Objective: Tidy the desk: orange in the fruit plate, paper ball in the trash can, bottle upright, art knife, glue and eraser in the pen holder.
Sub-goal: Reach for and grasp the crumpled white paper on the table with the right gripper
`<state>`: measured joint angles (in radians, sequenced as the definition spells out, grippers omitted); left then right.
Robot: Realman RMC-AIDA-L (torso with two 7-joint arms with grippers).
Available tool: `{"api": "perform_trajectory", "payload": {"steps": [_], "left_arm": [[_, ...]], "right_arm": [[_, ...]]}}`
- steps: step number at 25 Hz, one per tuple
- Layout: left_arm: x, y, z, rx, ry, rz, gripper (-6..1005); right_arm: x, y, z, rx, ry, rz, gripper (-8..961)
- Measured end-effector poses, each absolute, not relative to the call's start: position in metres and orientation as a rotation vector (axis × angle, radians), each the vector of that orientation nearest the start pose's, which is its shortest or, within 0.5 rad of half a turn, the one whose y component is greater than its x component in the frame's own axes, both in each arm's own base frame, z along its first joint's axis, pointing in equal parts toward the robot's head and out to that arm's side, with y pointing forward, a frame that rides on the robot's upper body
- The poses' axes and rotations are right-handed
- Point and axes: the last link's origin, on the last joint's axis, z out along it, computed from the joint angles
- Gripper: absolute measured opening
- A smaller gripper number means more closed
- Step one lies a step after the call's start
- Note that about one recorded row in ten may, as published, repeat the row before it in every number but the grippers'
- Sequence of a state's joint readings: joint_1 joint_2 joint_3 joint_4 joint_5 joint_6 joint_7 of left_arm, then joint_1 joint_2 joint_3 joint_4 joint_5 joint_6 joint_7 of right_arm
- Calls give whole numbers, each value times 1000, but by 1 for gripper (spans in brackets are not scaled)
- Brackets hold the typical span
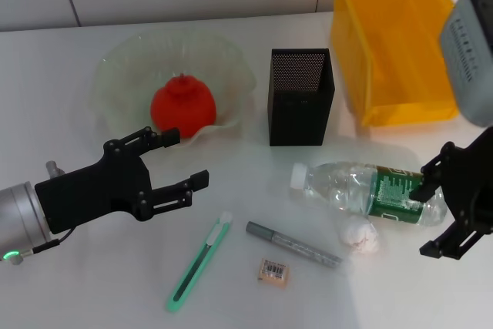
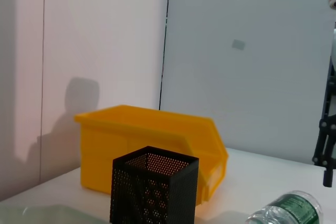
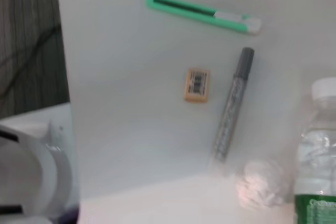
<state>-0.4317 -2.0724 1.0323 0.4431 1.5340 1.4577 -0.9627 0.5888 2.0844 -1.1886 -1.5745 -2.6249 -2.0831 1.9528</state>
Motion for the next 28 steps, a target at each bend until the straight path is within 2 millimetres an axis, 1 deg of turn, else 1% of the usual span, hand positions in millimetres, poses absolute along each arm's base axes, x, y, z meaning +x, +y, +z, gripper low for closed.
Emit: {"api": "perform_trajectory", "payload": {"steps": [2, 6, 9, 11, 12, 13, 16, 20, 28], "left_arm": [[-267, 300, -43, -2635, -373, -871, 822], [-267, 301, -44, -2633, -387, -869, 820], [-268, 300, -46, -2628, -412, -876, 818], [-268, 300, -46, -2624, -416, -880, 817], [-270, 299, -45, -2616, -425, -880, 816], [-271, 299, -45, -2611, -430, -878, 816], [-271, 299, -45, -2604, -435, -875, 814], [-270, 303, -44, -2601, -428, -870, 812], [-265, 311, -45, -2609, -400, -852, 807]], "right_arm": [[175, 305, 51, -2999, 226, -813, 738], [174, 307, 48, -2992, 203, -810, 737], [172, 309, 41, -2987, 244, -772, 736], [169, 307, 30, -2993, 329, -751, 735], [169, 304, 21, -3005, 390, -751, 735], [169, 304, 21, -3005, 390, -751, 734], [171, 302, 11, -2991, 442, -768, 733], [175, 307, 5, -2946, 530, -769, 732], [180, 312, -4, -2916, 576, -748, 729]]}}
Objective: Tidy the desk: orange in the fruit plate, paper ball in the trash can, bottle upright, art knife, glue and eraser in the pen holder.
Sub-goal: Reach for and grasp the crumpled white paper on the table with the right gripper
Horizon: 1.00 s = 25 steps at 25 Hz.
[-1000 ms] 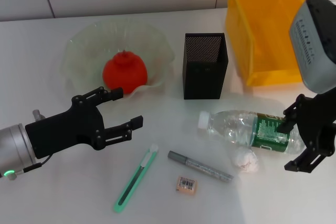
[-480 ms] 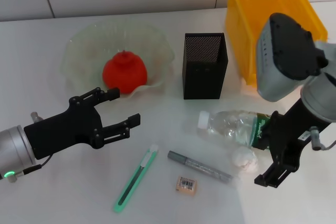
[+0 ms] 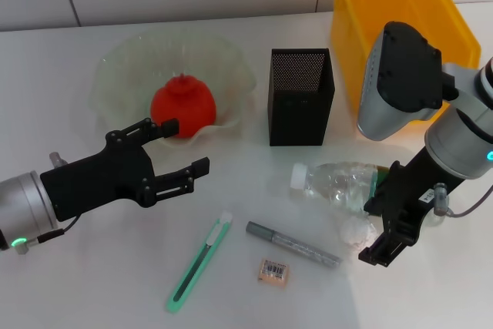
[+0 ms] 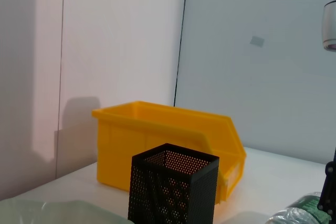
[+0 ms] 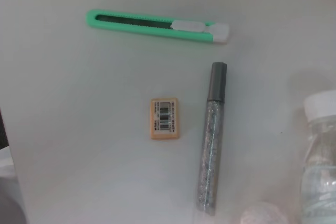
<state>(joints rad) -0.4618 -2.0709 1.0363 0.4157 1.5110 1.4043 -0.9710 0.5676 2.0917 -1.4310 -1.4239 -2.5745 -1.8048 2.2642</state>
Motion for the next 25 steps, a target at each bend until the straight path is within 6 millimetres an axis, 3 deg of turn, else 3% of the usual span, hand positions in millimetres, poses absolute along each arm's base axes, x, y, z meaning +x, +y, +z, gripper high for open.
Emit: {"api": "perform_trajectory", "payload": {"steps": [25], "left_arm": [[-266, 311, -45, -2612, -384, -837, 794]], "right_arm": [[179, 319, -25, -2885, 503, -843, 721]]}}
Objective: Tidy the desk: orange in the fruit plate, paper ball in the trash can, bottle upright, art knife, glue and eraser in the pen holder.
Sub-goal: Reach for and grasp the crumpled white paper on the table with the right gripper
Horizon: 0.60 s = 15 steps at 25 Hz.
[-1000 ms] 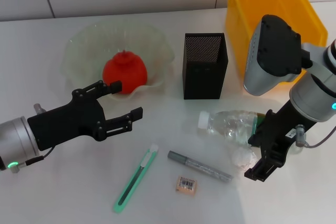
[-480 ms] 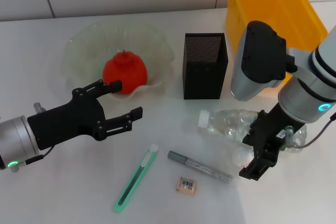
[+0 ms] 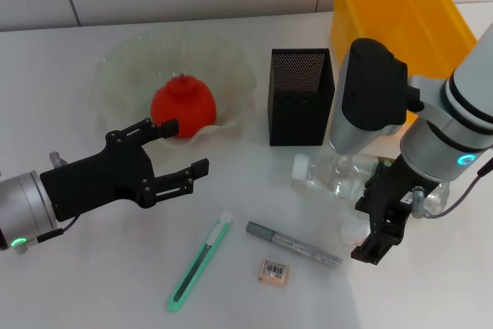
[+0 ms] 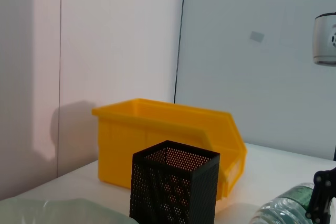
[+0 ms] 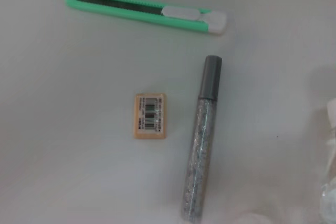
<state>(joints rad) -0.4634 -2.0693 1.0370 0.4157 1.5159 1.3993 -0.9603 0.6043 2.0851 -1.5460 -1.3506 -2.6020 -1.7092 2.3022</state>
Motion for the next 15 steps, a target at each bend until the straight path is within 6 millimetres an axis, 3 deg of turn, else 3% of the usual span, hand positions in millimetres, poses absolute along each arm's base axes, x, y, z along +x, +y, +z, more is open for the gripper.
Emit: {"api": "perform_trajectory", "payload": {"steps": [13, 15], "left_arm": [[-267, 311, -45, -2613, -385, -833, 787], [-266, 311, -45, -2614, -384, -834, 785]], "right_arm": [[186, 321, -33, -2875, 530, -880, 716], [186, 322, -34, -2873, 529, -877, 630]]}}
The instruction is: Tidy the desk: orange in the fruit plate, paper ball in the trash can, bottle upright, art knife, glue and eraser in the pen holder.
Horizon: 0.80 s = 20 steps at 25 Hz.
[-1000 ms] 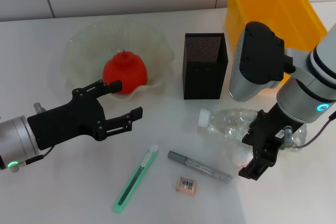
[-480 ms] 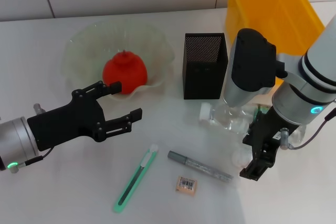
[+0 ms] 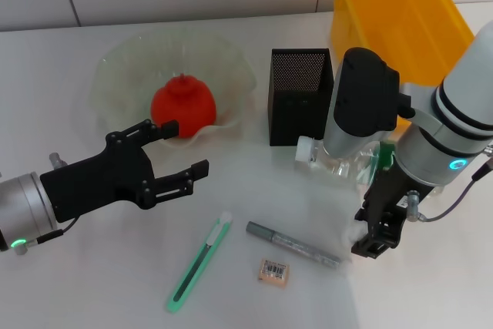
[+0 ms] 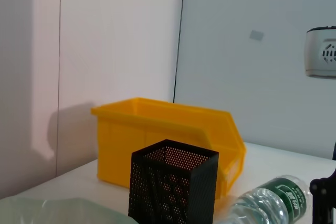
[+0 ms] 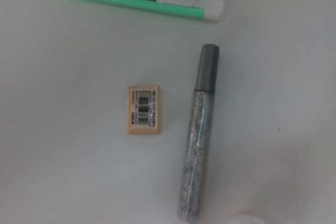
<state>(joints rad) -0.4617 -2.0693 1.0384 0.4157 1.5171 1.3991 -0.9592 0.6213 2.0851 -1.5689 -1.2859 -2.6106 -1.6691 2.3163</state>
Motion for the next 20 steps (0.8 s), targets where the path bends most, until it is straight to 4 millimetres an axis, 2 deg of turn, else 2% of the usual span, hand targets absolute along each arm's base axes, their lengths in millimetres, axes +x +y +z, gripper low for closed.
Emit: {"api": "perform_trajectory", "payload": {"steps": [3, 7, 9, 10, 15, 17, 19, 20], "left_arm": [[-266, 310, -45, -2616, -381, -839, 784], [-266, 310, -45, -2617, -379, -841, 782], [-265, 310, -45, -2618, -377, -843, 780], [-265, 310, -44, -2618, -376, -845, 780], [-265, 309, -44, -2617, -375, -854, 777], [-265, 309, -44, -2616, -376, -855, 776], [-265, 309, -44, -2617, -376, -857, 775], [-265, 309, -44, -2617, -376, -857, 774]], "right_arm": [[182, 321, -32, -2874, 512, -852, 501], [177, 319, -25, -2865, 495, -807, 437], [167, 319, -11, -2860, 493, -701, 406], [167, 319, -11, -2860, 493, -701, 390], [150, 330, 42, -2747, 546, -414, 339], [152, 338, 65, -2659, 575, -332, 326], [162, 351, 99, -2508, 594, -225, 326], [162, 351, 99, -2508, 594, -225, 325]]}}
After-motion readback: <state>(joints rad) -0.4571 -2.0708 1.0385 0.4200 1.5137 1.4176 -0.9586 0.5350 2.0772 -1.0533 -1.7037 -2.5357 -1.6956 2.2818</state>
